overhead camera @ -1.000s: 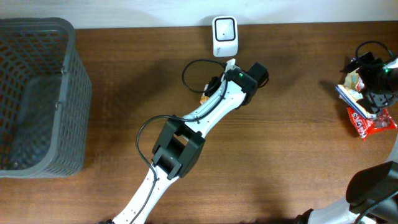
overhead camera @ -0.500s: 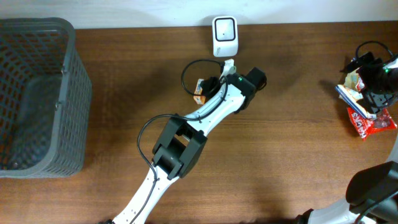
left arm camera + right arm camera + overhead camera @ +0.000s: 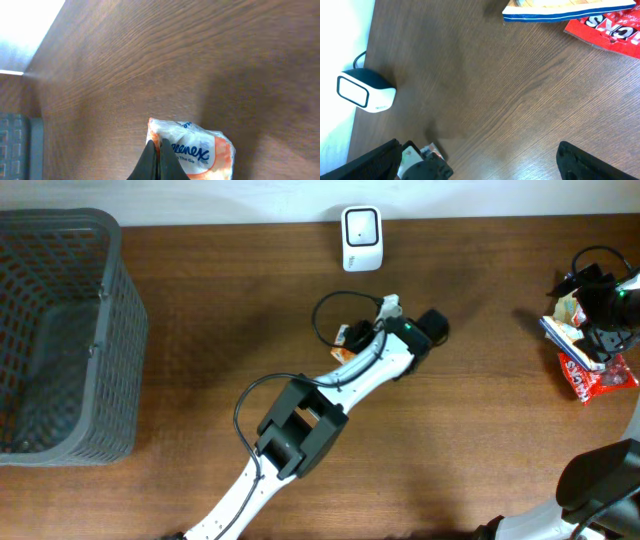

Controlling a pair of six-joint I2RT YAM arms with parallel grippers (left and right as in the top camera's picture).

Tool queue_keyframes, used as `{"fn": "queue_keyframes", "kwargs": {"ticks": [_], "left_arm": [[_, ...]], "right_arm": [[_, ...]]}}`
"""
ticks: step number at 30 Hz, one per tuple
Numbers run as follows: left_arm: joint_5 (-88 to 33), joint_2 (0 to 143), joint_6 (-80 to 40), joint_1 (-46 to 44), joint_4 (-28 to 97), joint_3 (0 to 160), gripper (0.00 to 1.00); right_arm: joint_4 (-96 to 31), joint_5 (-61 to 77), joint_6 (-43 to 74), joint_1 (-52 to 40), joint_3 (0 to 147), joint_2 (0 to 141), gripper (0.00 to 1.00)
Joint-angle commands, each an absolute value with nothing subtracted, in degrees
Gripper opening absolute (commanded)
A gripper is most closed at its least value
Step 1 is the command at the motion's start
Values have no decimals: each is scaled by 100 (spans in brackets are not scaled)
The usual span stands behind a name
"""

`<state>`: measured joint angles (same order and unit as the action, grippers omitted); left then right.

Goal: Scan the item barcode

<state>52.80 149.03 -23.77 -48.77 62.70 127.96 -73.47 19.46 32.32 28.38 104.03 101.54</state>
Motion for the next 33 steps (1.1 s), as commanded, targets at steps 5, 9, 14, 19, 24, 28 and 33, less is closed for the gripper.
{"fn": "queue_keyframes", "kwargs": {"ticks": [5,9,14,19,24,28,33], "left_arm": [[8374,14814,-2353,-4499,6254,12702,0],[7325,14818,-2357,-4091,6230,12652,0],[7255,14838,-2355,-4071,5996,12376,0],[7100,14838,-2357,-4189,5784,11841,0],[6278,14838,-2355,-4466,5752,11828,28],[6274,14835,-2355,-4521,5760,11893,60],[5166,14394,-2351,-4427,6165,12809,69]], "right_arm": [[-7352,1973,3177,2814,10414,10162,98],[-7352,1973,3175,2814,10414,10162,98],[-7349,1973,3177,2814,10414,10162,98],[-7352,1973,3177,2812,10414,10162,98],[-7352,1973,3175,2814,10414,10162,98],[-7352,1973,3175,2814,10414,10162,98],[-7352,1973,3177,2814,10414,10162,98]]}}
